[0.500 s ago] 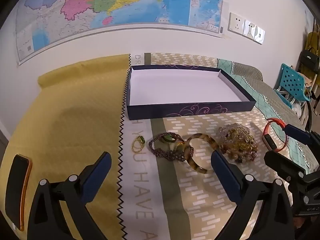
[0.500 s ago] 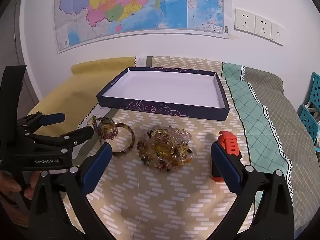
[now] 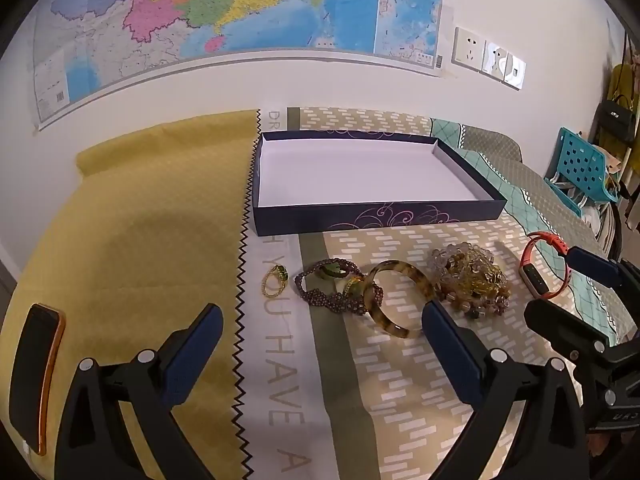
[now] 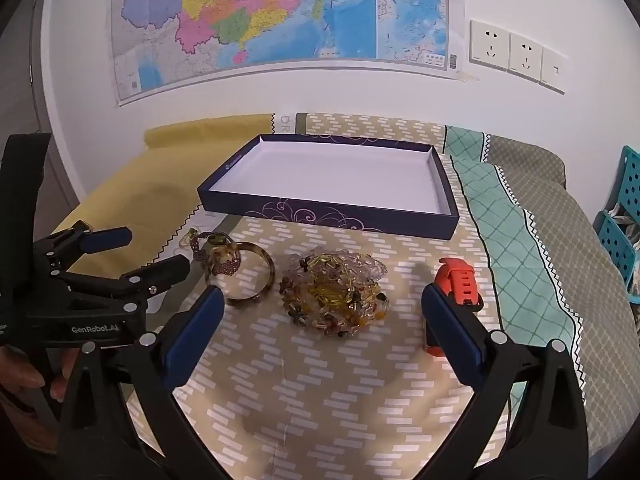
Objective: Organize jewelry
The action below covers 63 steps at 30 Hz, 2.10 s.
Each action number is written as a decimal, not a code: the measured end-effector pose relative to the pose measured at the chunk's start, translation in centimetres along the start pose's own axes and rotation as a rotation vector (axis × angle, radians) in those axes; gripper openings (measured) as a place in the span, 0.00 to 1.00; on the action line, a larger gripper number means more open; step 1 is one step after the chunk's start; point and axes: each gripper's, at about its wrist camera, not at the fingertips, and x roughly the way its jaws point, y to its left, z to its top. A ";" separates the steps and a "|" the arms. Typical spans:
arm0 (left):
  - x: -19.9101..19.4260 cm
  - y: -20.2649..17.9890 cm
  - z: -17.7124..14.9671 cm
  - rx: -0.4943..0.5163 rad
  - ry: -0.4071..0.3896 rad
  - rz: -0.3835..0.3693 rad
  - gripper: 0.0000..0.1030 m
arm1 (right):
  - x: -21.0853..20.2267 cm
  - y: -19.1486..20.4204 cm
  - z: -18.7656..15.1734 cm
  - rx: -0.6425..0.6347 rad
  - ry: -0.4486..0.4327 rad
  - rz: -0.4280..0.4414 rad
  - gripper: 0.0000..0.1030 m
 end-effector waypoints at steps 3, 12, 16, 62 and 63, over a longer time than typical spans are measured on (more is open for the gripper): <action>-0.1 0.1 -0.1 -0.002 0.000 -0.002 0.93 | 0.1 0.0 -0.1 0.000 0.005 -0.003 0.94; -0.1 0.3 -0.4 -0.011 -0.001 -0.001 0.93 | 0.1 0.0 -0.3 0.005 0.000 -0.008 0.94; -0.1 0.4 -0.5 -0.013 0.003 -0.004 0.93 | 0.1 0.1 -0.3 0.002 0.003 -0.008 0.95; 2.3 -0.6 -1.0 0.016 0.085 -0.075 0.93 | 0.8 -8.3 -2.3 0.217 0.063 -0.035 0.27; 2.4 -0.6 -1.0 0.015 0.087 -0.076 0.93 | 1.1 -9.1 -2.4 0.245 0.072 -0.023 0.18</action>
